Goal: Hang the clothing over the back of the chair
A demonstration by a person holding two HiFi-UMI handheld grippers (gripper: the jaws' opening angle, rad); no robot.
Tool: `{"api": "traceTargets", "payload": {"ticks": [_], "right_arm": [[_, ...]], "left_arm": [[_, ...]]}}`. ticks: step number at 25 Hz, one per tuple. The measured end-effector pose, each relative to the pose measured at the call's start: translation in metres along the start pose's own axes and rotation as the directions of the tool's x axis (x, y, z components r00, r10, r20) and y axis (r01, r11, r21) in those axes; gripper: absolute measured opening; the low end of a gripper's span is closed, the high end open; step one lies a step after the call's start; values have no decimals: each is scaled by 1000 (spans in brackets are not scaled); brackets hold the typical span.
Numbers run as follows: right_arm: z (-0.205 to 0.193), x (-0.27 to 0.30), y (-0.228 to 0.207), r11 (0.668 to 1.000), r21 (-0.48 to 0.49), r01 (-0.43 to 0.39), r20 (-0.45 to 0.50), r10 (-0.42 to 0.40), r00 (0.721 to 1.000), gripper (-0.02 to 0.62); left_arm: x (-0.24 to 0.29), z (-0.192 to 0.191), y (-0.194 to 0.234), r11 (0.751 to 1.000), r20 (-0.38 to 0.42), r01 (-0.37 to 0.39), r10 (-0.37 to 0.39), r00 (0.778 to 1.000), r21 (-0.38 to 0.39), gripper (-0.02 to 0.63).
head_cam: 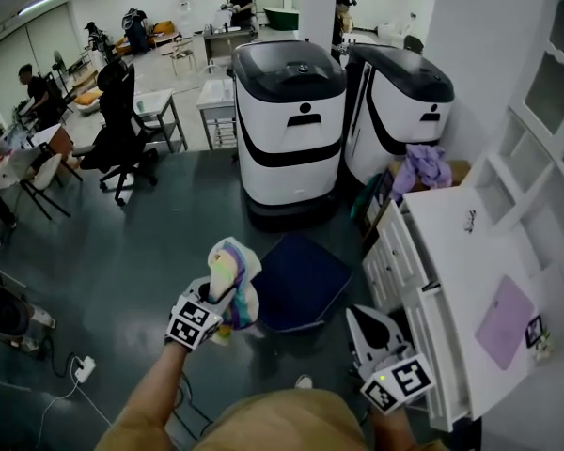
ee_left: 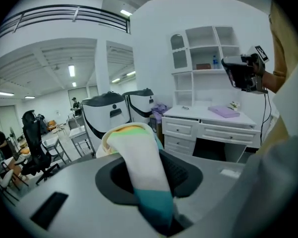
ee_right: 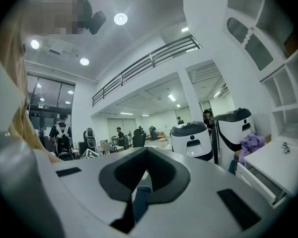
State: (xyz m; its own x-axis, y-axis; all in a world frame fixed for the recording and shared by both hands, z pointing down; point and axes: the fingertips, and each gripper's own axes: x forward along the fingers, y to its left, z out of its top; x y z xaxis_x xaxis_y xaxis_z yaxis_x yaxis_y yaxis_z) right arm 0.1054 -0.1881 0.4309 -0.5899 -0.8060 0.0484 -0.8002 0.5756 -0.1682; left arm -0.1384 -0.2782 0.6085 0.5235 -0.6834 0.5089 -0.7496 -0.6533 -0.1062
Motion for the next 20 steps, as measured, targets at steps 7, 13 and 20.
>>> {"api": "traceTargets", "payload": {"ticks": [7,13,20], "right_arm": [[-2,-3,-3,1000,4,15,1,-15,1000,4],[-2,-3,-2,1000,8,16,2,-16,1000,3],[-8,-6,-10,999,20,33,-10,-33,999,3]], "left_arm": [[36,-1,-7,994,-93,93,-87,992,61,109],[59,-49,-21,980,-278,162,-123,953,120,118],[72,-52,-21,987,-264,148,-129,956,54,118]]}}
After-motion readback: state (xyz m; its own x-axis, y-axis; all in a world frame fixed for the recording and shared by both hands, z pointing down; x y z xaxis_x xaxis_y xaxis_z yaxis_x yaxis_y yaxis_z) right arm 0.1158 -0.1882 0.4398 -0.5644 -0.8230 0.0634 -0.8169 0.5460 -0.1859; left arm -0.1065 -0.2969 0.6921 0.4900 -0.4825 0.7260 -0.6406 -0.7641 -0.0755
